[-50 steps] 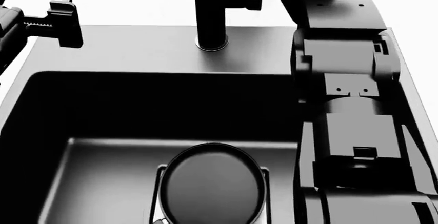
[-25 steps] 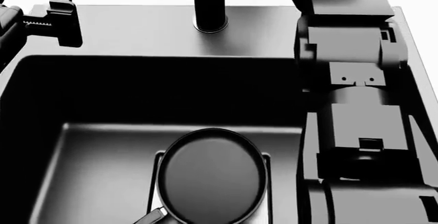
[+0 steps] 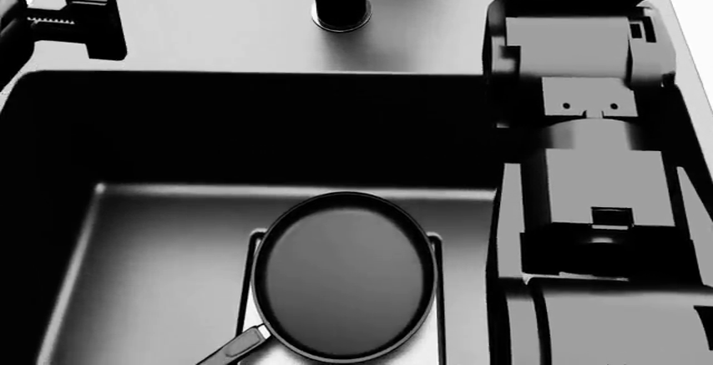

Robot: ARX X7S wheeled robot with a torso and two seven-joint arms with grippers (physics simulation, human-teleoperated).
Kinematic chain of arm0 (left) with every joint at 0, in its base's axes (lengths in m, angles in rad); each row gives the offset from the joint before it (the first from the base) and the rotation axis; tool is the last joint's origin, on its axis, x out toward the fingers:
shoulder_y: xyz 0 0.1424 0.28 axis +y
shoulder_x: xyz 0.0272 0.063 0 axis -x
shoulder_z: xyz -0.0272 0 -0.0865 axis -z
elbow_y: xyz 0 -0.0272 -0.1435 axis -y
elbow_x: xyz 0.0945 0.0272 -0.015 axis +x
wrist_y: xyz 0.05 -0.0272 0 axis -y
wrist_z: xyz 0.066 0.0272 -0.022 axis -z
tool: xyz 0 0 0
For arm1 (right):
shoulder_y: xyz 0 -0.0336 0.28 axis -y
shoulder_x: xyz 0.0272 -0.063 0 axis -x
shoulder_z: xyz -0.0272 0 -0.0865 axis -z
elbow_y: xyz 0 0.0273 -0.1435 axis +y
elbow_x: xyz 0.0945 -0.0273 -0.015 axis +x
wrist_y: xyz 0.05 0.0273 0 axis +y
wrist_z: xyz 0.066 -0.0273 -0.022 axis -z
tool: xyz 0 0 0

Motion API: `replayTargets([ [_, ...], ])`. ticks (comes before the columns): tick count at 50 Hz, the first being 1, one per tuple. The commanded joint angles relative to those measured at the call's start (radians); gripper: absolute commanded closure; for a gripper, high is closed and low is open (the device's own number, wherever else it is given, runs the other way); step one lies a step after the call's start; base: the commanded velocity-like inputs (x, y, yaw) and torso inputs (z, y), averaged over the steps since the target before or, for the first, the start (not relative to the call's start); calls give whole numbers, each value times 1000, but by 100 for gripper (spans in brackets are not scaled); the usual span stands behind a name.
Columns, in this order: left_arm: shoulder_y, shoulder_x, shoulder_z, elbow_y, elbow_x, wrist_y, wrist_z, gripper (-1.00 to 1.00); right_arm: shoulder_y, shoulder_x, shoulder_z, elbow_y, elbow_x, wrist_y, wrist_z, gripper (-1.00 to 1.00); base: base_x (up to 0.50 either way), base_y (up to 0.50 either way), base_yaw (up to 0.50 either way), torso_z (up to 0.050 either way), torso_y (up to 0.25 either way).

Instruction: Pick the pan and sponge and place them into the sink. Then turn on the water.

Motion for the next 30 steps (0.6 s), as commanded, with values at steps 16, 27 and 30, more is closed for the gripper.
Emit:
replayTargets([
  [16, -89, 3, 11, -88, 5, 4, 10, -100, 84, -8, -7, 0, 5, 57, -18, -100, 0, 0, 0, 0, 0],
  [27, -150, 2, 9, -173, 14, 34, 16, -100, 84, -6, -6, 0, 5, 55, -12, -100, 0, 0, 0, 0, -43],
  [30, -147, 5, 17, -169, 18, 34, 14, -100, 85, -5, -6, 0, 4, 57, -12, -100, 0, 0, 0, 0, -135],
])
